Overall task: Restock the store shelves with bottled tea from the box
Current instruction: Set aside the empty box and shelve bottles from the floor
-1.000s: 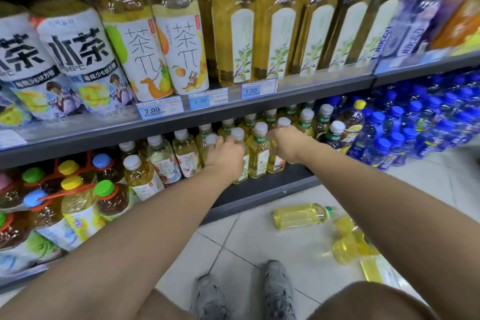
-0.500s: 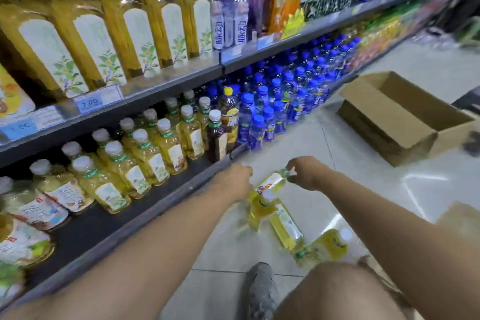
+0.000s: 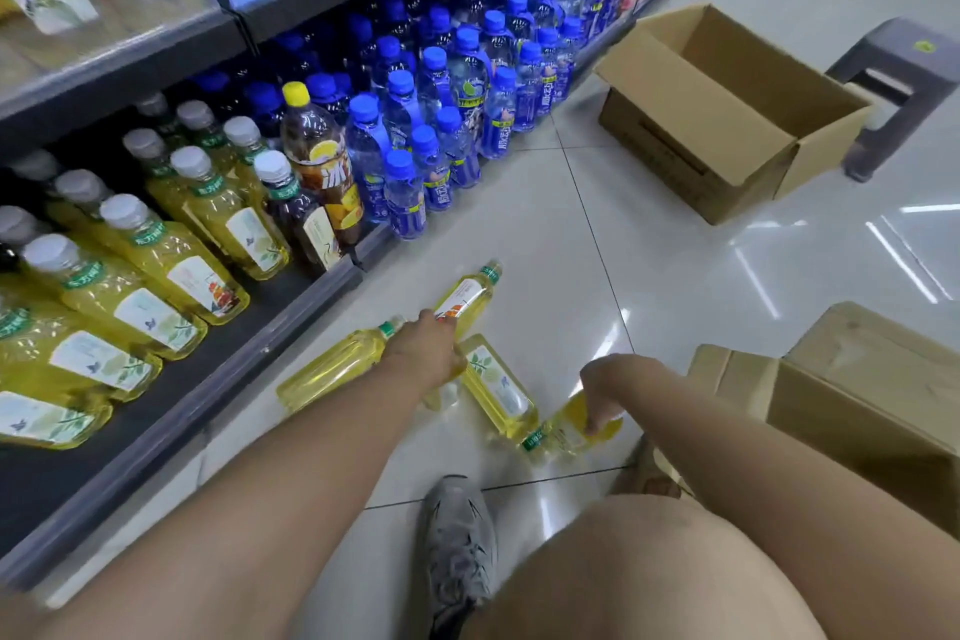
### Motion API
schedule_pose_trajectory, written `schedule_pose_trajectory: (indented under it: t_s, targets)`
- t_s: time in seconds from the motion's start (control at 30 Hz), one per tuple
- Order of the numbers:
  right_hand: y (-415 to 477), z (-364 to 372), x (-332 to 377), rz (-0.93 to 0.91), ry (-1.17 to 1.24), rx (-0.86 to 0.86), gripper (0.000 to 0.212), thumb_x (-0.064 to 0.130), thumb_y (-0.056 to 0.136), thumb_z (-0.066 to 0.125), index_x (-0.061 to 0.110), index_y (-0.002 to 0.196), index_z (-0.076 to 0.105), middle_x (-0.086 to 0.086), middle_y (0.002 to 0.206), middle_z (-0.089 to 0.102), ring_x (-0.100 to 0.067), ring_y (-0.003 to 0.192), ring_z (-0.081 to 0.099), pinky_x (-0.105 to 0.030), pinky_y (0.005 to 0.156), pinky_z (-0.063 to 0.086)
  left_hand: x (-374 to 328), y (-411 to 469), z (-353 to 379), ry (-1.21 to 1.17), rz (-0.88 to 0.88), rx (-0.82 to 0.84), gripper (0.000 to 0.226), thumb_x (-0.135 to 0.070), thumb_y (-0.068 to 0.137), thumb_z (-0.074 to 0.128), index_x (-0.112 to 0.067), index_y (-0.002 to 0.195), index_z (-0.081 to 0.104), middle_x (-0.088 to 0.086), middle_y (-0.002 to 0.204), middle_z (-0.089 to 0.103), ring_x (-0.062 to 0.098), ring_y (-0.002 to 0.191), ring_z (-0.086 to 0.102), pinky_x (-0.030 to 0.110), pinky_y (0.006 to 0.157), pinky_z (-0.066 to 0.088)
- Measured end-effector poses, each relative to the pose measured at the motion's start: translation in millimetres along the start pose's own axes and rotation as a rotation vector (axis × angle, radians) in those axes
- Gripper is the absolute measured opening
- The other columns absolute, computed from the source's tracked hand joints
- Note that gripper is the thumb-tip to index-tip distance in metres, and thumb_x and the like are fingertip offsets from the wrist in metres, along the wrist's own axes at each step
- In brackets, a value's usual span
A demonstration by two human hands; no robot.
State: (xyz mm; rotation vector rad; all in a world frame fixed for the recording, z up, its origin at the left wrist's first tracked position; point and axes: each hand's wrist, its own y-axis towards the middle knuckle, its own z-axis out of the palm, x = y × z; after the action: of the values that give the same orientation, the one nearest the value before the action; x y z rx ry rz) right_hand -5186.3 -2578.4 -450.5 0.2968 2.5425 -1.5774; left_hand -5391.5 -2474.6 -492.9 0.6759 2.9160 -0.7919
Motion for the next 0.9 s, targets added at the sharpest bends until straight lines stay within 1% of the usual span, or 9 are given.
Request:
schedule_pose_trajectory:
  t_s: [0.03, 0.1, 0.17, 0.23, 0.3, 0.37, 0.47, 0.73, 0.9]
  targets:
    - [2, 7, -3, -0.002, 0.041, -0.05, 0.043, 0.043, 0.082, 0.073, 0.009, 0.106, 0.062, -0.004, 0.091, 0.062, -0.024, 0.087, 0.066, -0.033, 0.076, 0.056, -1, 1, 1, 0.002, -0.011, -0.002, 0.056, -0.034, 0.094, 0.056, -0.017, 0.146, 0.043, 0.014, 0.127, 0.047, 0.037, 0.116, 0.057, 0.041, 0.093, 0.049]
    - [2, 20, -10, -0.005, 0.178, -0.157, 0.035, 0.033, 0.086, 0.07, 0.01, 0.107, 0.054, -0.004, 0.09, 0.055, -0.017, 0.064, 0.056, -0.028, 0.057, 0.05, -4, 2, 4, 0.042, -0.028, -0.006, 0.058, -0.033, 0.094, 0.056, -0.016, 0.147, 0.041, 0.014, 0.128, 0.047, 0.036, 0.116, 0.057, 0.041, 0.09, 0.05]
    - [8, 31, -15, 0.004, 0.251, -0.238, 0.029, 0.029, 0.088, 0.066, 0.013, 0.1, 0.045, -0.004, 0.086, 0.05, -0.014, 0.056, 0.049, -0.025, 0.047, 0.041, -5, 3, 5, 0.075, -0.031, -0.009, 0.058, -0.035, 0.095, 0.057, -0.016, 0.146, 0.039, 0.013, 0.128, 0.048, 0.036, 0.117, 0.057, 0.041, 0.089, 0.05]
    - [17, 35, -17, 0.005, 0.265, -0.281, 0.022, 0.022, 0.087, 0.061, 0.011, 0.099, 0.046, -0.003, 0.082, 0.048, -0.017, 0.057, 0.051, -0.025, 0.045, 0.038, -3, 5, 6, 0.066, -0.023, -0.023, 0.055, -0.035, 0.095, 0.058, -0.015, 0.143, 0.041, 0.013, 0.127, 0.049, 0.036, 0.116, 0.058, 0.042, 0.088, 0.05]
    - [21, 30, -20, -0.011, 0.289, -0.33, 0.023, 0.019, 0.085, 0.059, 0.009, 0.105, 0.054, -0.007, 0.093, 0.053, -0.023, 0.067, 0.056, -0.024, 0.047, 0.038, 2, 7, 5, 0.028, -0.03, -0.038, 0.05, -0.031, 0.097, 0.06, -0.012, 0.14, 0.043, 0.015, 0.124, 0.049, 0.038, 0.112, 0.059, 0.044, 0.089, 0.051]
    - [19, 18, -25, -0.038, 0.308, -0.375, 0.029, 0.022, 0.084, 0.061, 0.008, 0.109, 0.058, -0.01, 0.103, 0.056, -0.027, 0.079, 0.059, -0.026, 0.055, 0.045, 9, 8, 5, -0.007, -0.056, -0.052, 0.048, -0.027, 0.096, 0.063, -0.009, 0.137, 0.045, 0.017, 0.122, 0.049, 0.039, 0.111, 0.06, 0.046, 0.09, 0.052]
    - [10, -5, -30, -0.058, 0.308, -0.432, 0.031, 0.029, 0.084, 0.063, 0.01, 0.11, 0.06, -0.009, 0.104, 0.058, -0.027, 0.09, 0.062, -0.033, 0.068, 0.054, 24, 5, 0, -0.031, -0.084, -0.055, 0.044, -0.027, 0.094, 0.069, -0.008, 0.128, 0.05, 0.018, 0.119, 0.052, 0.038, 0.109, 0.06, 0.044, 0.088, 0.052]
    - [-51, -69, -18, -0.121, 0.262, -0.56, 0.032, 0.034, 0.087, 0.064, 0.018, 0.115, 0.06, -0.001, 0.101, 0.054, -0.02, 0.093, 0.047, -0.029, 0.074, 0.043, 68, -43, -25, -0.065, -0.076, -0.119, 0.043, -0.034, 0.091, 0.07, -0.011, 0.123, 0.054, 0.015, 0.12, 0.056, 0.036, 0.11, 0.06, 0.042, 0.082, 0.051]
    - [-79, -105, 43, -0.237, 0.14, -0.661, 0.036, 0.031, 0.086, 0.064, 0.021, 0.121, 0.061, -0.004, 0.117, 0.064, -0.026, 0.111, 0.055, -0.029, 0.086, 0.045, 111, -87, -61, -0.092, -0.102, -0.157, 0.03, -0.032, 0.091, 0.066, -0.014, 0.113, 0.058, 0.011, 0.117, 0.061, 0.033, 0.105, 0.062, 0.041, 0.078, 0.054]
